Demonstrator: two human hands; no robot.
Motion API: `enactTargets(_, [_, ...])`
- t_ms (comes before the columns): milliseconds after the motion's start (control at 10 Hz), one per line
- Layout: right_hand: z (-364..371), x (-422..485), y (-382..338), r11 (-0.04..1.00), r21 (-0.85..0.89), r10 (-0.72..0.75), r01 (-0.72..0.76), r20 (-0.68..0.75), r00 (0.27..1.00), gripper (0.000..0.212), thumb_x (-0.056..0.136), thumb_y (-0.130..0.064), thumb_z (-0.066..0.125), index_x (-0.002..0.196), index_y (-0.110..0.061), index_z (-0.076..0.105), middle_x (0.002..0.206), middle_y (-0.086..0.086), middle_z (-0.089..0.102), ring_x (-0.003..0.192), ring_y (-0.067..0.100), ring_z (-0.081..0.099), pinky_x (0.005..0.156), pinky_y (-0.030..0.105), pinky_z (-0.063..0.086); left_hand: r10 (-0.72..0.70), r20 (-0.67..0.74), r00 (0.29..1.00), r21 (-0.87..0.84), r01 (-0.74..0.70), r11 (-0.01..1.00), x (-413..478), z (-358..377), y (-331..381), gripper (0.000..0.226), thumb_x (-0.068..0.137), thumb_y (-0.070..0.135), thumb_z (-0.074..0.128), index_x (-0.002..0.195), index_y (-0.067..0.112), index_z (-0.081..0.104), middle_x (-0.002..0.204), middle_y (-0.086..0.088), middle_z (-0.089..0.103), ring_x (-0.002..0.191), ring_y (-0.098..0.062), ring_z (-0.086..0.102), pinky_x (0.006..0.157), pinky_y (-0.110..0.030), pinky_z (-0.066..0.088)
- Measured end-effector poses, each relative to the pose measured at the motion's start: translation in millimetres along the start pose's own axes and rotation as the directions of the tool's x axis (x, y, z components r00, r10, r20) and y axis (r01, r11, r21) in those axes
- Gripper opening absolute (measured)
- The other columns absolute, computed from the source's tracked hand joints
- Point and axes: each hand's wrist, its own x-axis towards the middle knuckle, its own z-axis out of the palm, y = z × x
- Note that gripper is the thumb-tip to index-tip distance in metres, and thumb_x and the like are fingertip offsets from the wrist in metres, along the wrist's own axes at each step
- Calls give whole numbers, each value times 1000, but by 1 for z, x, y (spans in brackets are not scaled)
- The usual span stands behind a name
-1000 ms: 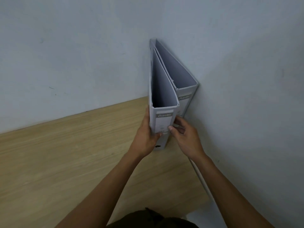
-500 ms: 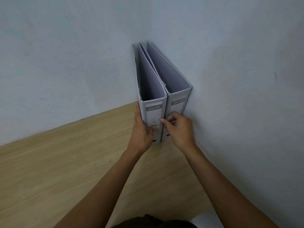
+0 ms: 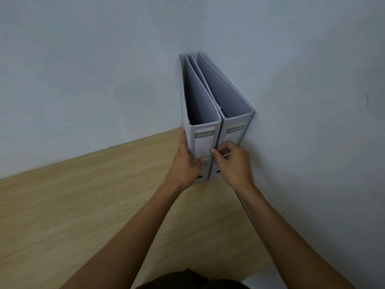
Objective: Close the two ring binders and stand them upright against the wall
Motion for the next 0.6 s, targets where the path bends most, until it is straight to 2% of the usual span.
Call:
enactTargets(100, [0,-5,-6,1000,-8,21,-21,16,1000,11,90,-35,68,86,-25,65,79,-7,71,71,9,70,64,35,61,23,9,1000,30,-23,999,-7,-10,-2,101,90,5,66,162,17,-4,167,-10,26,151,-26,32,119,-46,38])
enactTargets(200, [-2,-13,-14,999,-1,48,-48,25,999,10,88,-39,65,84,-30,62,85,-3,72,77,18,72,71,46,63,16,6,1000,46,-16,999,-16,-20,-3,106,90,12,67,162,23,-11,171,-7,15,153,-29,27,120,-49,34])
enactTargets(300, [-2,-23,-21,997,19,80,-80,39,996,13,87,-43,62,82,-32,59,88,-2,72,80,20,73,74,50,62,12,6,1000,45,-12,999,-26,-28,-8,106,91,14,66,160,31,-12,170,-4,15,150,-31,34,117,-49,38])
enactTargets(500, [17,-56,-51,998,30,58,-60,65,996,14,88,-40,62,79,-29,59,85,-5,69,78,21,73,75,51,61,6,7,1000,29,-6,1000,-57,-69,-24,104,91,17,66,160,35,-10,172,0,11,153,-26,29,120,-49,34])
enactTargets(600, [37,-67,-69,998,30,57,-60,90,994,15,87,-39,63,78,-26,59,82,-5,70,79,22,74,76,53,60,-22,-45,999,5,22,1000,-74,-101,-37,103,92,18,66,160,35,-9,172,2,11,153,-24,29,119,-48,35])
